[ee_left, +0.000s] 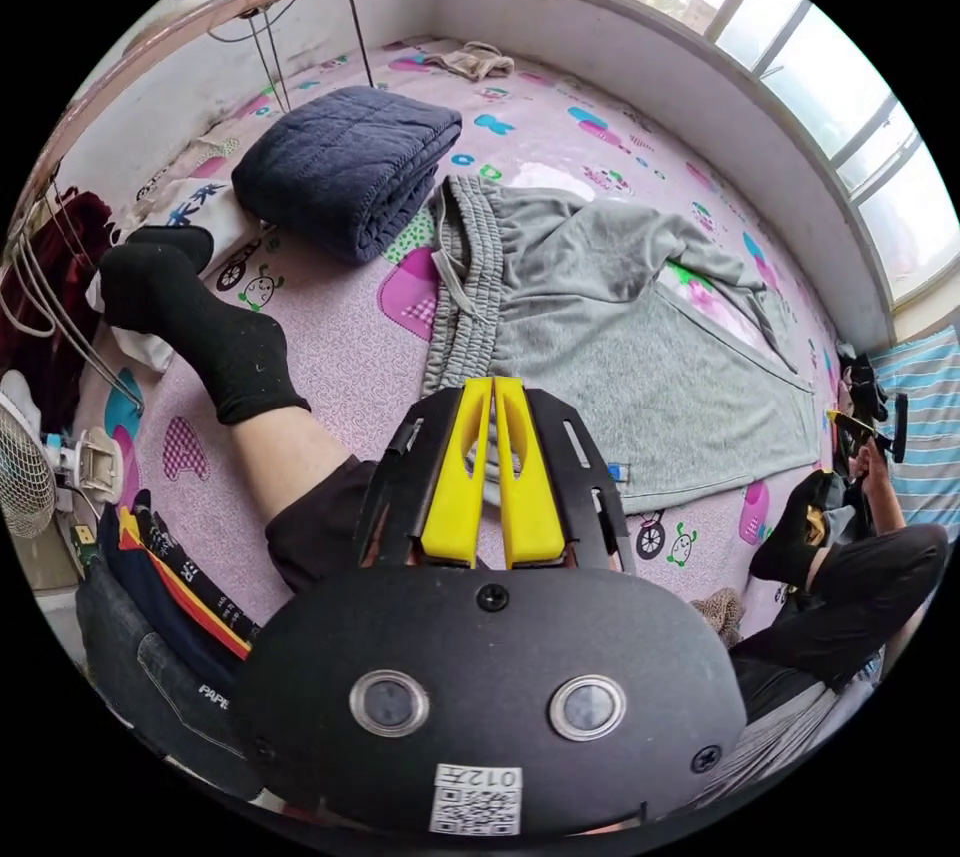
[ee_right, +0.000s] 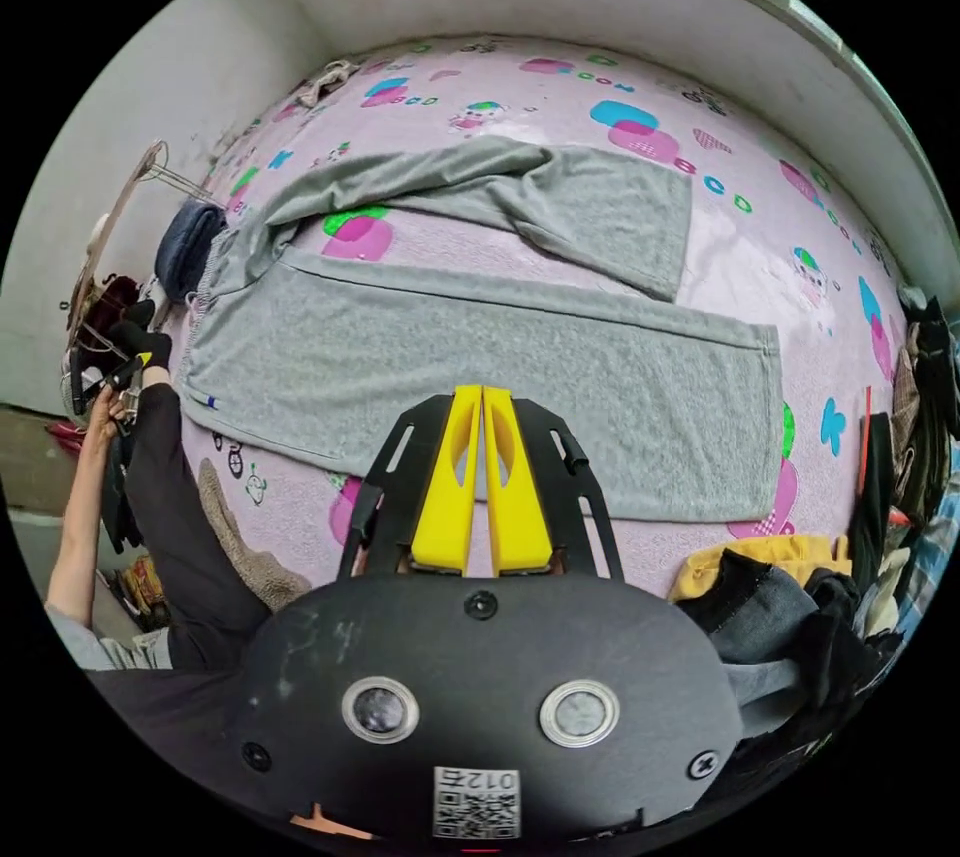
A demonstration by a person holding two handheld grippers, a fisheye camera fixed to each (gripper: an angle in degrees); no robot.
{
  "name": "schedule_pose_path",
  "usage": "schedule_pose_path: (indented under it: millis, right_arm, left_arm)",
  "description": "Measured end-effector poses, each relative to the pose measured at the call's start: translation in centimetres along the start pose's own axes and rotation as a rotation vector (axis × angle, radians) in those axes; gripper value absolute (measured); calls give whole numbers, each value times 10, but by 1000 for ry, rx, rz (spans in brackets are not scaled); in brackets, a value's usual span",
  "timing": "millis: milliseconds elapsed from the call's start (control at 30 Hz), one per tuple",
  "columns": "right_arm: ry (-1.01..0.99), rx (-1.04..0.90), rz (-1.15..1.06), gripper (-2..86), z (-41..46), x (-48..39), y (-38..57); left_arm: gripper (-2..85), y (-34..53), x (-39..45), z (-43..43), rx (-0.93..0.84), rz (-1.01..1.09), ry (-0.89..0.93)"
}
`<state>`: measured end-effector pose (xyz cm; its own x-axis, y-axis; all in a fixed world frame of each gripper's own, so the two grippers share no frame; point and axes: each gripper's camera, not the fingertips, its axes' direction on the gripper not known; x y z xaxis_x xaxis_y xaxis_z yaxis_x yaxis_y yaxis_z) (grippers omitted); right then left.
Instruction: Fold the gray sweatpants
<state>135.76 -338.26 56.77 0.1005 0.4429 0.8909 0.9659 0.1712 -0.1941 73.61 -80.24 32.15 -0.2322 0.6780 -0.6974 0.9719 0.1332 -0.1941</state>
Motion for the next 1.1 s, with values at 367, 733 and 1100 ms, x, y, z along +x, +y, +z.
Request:
schedule_pose_path:
  millis: [367, 733, 1100]
  right_arm:
    - [-130, 6, -156, -8, -19, -80, 12]
    - [-112, -67, 39, -8, 8, 11, -91]
    - [156, -71, 46, 1, -14, 92, -253]
  left_arm:
    - [10, -4, 29, -8, 40, 150, 12]
    - [66, -127, 121, 38, 42, 407, -240]
    - [121, -268, 187, 149, -325, 696, -462]
